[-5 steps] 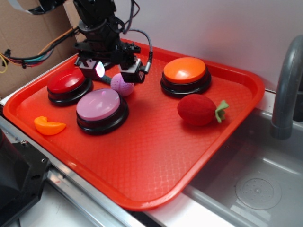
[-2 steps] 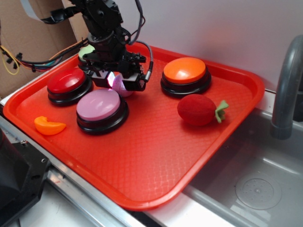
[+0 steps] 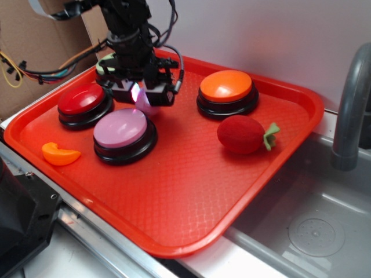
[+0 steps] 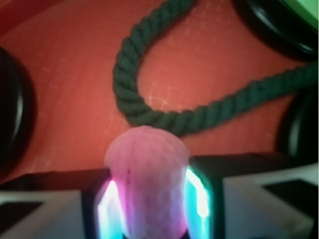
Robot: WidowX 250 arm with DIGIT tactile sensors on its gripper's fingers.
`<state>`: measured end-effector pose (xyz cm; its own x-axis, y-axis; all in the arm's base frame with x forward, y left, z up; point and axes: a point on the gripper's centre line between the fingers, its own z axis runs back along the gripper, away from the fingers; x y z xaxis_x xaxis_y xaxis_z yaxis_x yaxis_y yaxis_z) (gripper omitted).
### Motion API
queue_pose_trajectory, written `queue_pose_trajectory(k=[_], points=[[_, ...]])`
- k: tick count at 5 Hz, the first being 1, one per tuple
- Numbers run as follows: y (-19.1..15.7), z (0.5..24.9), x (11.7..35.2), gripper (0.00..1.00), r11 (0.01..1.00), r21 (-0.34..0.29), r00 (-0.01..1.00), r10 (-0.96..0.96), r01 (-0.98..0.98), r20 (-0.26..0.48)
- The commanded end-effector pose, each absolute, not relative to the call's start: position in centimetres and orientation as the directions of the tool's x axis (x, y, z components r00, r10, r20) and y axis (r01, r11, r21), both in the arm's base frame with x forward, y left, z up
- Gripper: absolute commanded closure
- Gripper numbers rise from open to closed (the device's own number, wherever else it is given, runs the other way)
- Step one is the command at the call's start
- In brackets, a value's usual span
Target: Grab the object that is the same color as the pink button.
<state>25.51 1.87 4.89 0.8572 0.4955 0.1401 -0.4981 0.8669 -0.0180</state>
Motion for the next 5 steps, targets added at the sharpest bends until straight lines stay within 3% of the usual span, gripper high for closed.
queue_pose_trajectory(k=[1, 2, 3, 5], points=[[-0.1, 11.1, 27.7, 1.00, 0.875, -0.101, 0.869, 0.483, -0.474, 0.110], [-1.0, 13.8, 27.8, 1.00, 0.879, -0.142, 0.880, 0.468, -0.455, 0.077], [-2.0, 17.0, 27.3, 1.00, 0.875, -0.183, 0.876, 0.471, -0.449, 0.103], [-3.0, 19.5, 26.9, 1.00, 0.873, -0.190, 0.868, 0.477, -0.450, 0.138]])
